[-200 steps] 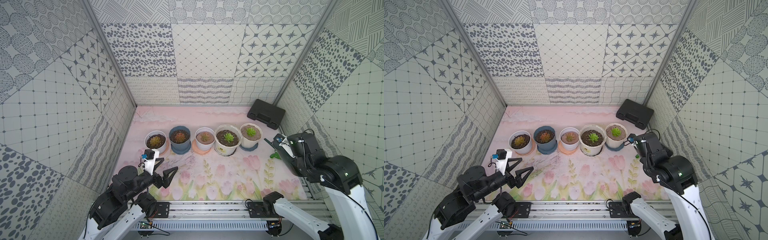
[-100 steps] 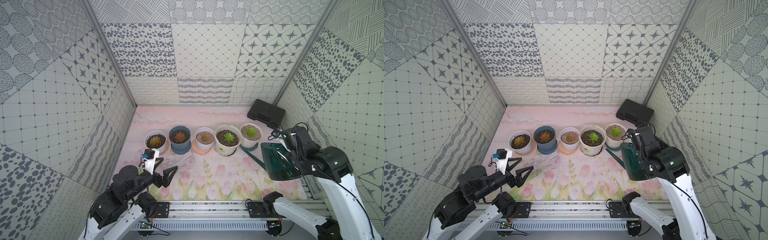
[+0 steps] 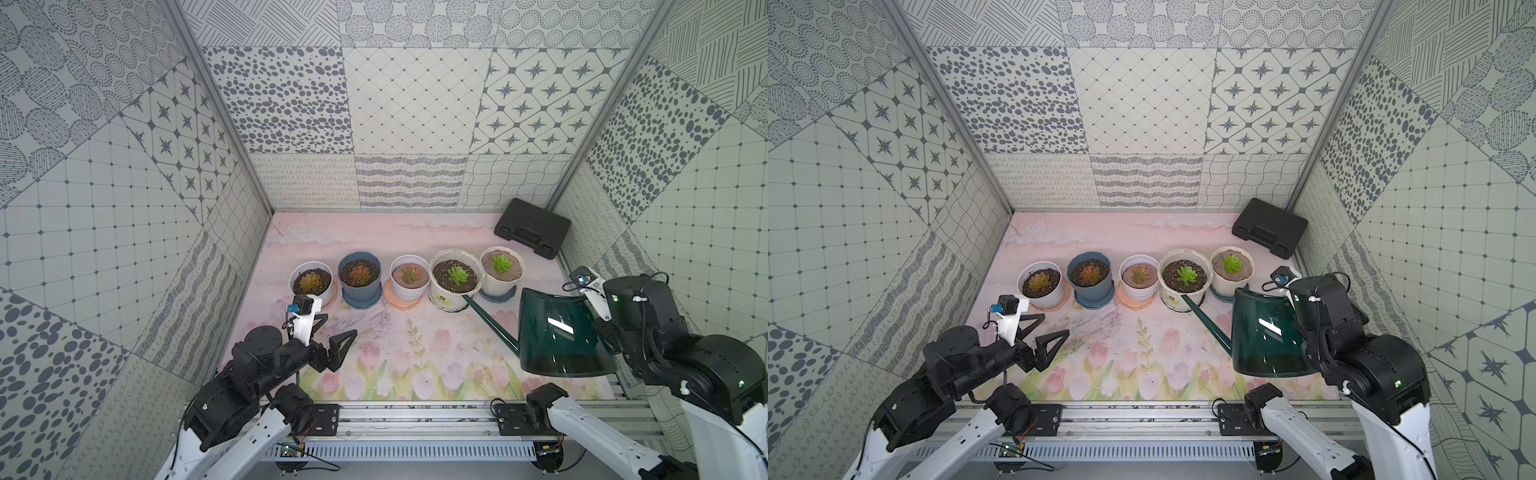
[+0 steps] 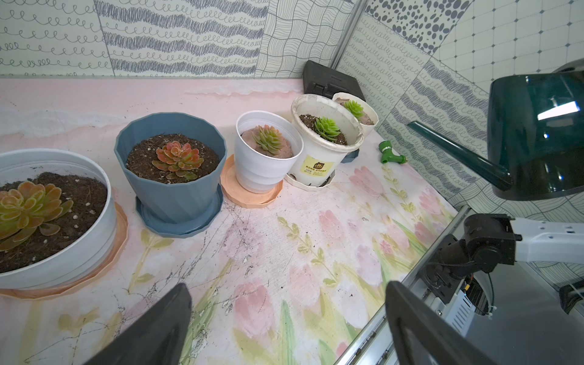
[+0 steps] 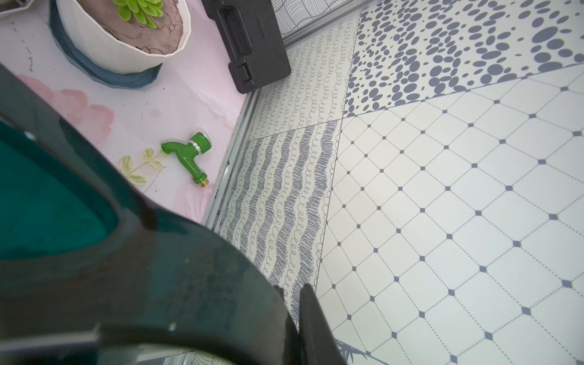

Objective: Water the succulent around the soil edge
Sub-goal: Adjust the watering can.

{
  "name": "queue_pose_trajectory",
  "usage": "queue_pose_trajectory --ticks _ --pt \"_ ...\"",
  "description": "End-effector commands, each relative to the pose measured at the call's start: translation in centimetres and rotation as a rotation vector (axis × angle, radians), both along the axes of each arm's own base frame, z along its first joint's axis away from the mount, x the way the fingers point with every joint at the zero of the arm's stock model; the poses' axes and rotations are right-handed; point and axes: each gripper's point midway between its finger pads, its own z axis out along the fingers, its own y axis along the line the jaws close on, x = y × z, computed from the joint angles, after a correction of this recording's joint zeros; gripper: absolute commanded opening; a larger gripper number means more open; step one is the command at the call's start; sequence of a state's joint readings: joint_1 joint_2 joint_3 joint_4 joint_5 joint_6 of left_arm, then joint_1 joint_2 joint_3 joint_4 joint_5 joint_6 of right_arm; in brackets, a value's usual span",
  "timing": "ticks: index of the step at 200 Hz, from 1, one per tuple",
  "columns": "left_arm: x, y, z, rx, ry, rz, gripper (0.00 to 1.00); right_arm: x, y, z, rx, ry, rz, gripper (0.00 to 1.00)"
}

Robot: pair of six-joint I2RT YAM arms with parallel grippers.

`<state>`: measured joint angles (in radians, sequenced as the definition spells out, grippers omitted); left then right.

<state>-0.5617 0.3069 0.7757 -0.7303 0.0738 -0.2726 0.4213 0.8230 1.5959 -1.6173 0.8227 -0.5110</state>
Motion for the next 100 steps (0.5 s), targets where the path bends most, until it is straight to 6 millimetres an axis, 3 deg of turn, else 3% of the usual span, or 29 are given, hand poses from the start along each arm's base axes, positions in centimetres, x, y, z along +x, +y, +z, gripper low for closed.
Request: queue_pose_trajectory --ticks 1,31,61,100 --pt "0.4 0.0 0.1 0.014 -0.015 0.004 0.99 0.7 0.7 2.2 0.158 -0.199 -0.016 0.0" --pt "0.8 -1.7 0.7 -0.054 0.025 -0.045 0.99 2.2 3.2 5.0 0.358 -0.463 0.102 0.0" --pt "2.2 -3.9 2.6 -0.217 0.132 -0.056 0.99 4.1 5.3 7.2 0.506 -0.744 0.202 0.0" --pt "6.0 -6.2 6.1 -0.411 0.147 -0.009 0.99 6.3 6.9 7.2 0.542 -0.98 0.276 0.0"
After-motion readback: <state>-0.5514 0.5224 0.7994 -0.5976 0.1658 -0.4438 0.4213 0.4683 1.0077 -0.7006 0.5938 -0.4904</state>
